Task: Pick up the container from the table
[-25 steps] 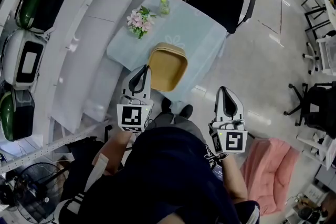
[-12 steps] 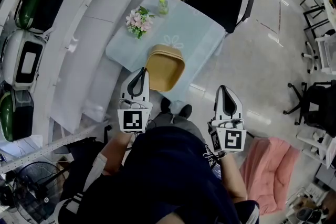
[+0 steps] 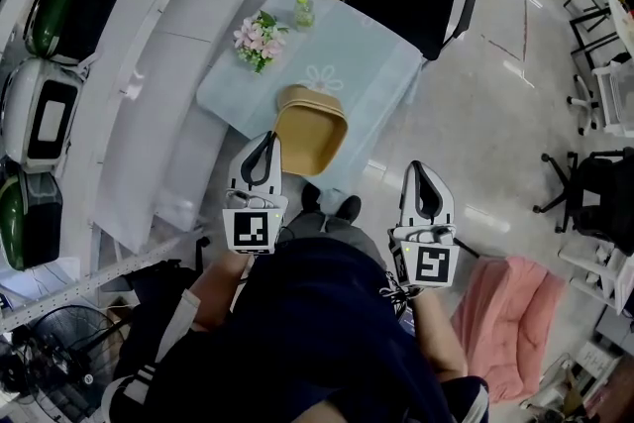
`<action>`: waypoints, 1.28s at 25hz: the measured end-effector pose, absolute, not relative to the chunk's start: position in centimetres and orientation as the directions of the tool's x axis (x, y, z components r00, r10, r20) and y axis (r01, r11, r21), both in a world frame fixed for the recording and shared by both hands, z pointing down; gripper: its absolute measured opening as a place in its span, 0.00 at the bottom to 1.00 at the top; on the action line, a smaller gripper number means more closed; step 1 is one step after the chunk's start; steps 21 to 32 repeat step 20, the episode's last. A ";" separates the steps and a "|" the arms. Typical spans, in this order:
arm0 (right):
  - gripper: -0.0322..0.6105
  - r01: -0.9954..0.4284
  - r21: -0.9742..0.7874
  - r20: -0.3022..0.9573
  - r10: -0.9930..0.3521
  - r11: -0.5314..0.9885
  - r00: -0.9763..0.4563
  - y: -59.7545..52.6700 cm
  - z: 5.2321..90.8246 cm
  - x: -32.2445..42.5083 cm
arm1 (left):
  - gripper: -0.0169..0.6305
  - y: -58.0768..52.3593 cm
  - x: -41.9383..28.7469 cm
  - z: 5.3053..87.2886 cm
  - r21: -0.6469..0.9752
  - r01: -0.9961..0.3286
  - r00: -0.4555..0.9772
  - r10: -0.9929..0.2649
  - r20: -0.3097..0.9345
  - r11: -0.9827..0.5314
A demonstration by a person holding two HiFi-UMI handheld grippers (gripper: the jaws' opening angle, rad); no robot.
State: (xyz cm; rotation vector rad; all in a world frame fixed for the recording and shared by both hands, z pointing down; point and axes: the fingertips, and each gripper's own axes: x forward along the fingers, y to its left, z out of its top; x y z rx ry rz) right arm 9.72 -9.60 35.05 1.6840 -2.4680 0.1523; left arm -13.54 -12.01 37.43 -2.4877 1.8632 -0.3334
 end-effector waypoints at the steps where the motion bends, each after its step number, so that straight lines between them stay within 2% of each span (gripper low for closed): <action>1: 0.05 -0.931 0.004 0.181 -0.915 0.366 -0.359 -9.6 35.1 9.7 | 0.05 -12.0 -13.5 37.5 -0.143 -0.946 0.266 -0.950 0.165 -0.290; 32: 0.05 -0.930 0.001 0.189 -0.913 0.368 -0.361 -9.7 35.4 9.6 | 0.05 -12.3 -13.4 37.5 -0.123 -0.953 0.259 -0.956 0.139 -0.276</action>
